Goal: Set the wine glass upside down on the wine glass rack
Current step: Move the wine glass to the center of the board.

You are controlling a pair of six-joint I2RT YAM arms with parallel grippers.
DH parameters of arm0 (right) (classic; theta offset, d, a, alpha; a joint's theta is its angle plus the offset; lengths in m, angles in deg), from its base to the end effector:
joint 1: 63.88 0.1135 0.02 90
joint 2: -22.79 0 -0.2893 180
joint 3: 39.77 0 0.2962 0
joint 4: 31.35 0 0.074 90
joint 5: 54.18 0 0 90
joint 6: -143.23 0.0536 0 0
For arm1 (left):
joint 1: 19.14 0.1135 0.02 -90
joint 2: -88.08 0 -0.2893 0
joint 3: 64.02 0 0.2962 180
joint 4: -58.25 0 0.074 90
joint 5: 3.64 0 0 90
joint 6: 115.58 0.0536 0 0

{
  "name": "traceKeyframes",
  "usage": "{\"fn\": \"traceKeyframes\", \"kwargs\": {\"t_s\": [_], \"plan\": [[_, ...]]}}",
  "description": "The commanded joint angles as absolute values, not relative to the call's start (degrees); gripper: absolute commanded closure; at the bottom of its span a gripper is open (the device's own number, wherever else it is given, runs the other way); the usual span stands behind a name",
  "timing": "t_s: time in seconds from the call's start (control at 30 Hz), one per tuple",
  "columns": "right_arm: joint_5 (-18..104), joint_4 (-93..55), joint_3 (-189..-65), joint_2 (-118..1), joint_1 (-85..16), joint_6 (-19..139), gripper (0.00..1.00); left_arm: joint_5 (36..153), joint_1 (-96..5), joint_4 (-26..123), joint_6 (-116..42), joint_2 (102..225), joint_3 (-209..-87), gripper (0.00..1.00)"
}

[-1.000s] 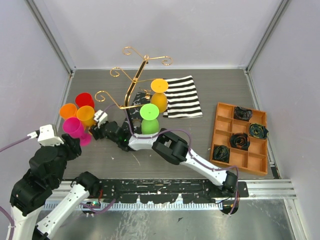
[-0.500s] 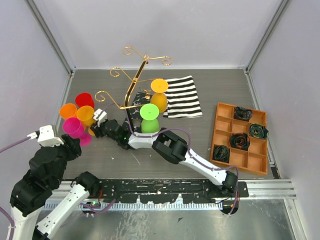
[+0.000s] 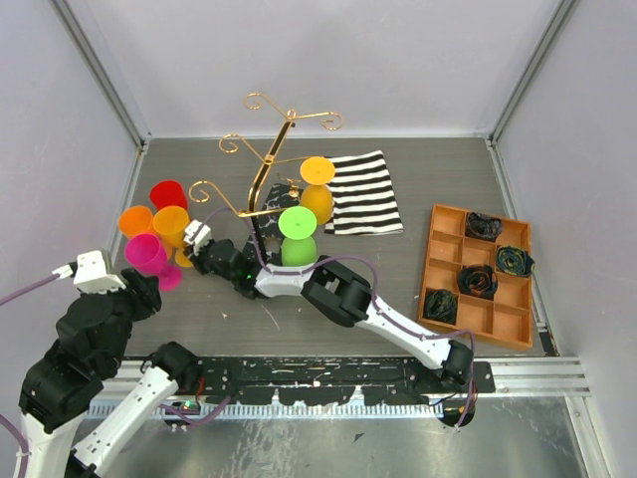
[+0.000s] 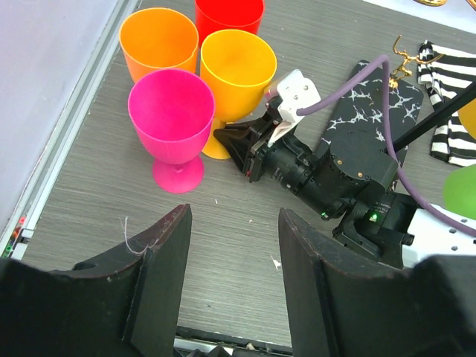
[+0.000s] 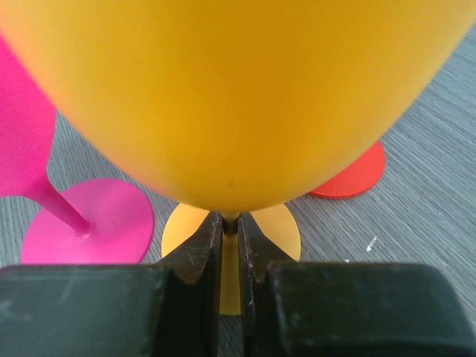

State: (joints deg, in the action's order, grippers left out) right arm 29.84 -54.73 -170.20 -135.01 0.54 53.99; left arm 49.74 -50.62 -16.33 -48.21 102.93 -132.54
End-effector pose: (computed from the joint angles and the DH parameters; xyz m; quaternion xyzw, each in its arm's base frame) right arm 0.2977 0.6090 0.0778 -0.3549 0.6392 0.3347 0.5944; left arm 0.0381 0.0141 0.3845 -0.1173 0.7934 -0.0144 0.5971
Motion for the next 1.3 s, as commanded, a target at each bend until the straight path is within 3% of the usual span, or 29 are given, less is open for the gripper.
{"fn": "traceKeyframes", "kwargs": {"t_s": [0.0, 0.37, 1.27], "plan": [[30.28, -59.79, -170.76, -133.58, 0.44, 52.8, 0.88, 48.93, -50.39, -14.22, -48.69, 101.94, -131.83, 0.43], [30.17, -65.99, -161.88, -127.9, 0.54, 52.21, 0.93, 48.83, -50.34, -14.12, -48.78, 101.8, -131.61, 0.44], [17.86, -82.77, -114.78, -102.31, 10.27, 53.86, 0.94, 48.77, -50.39, -14.01, -48.86, 100.68, -131.44, 0.42]]}}
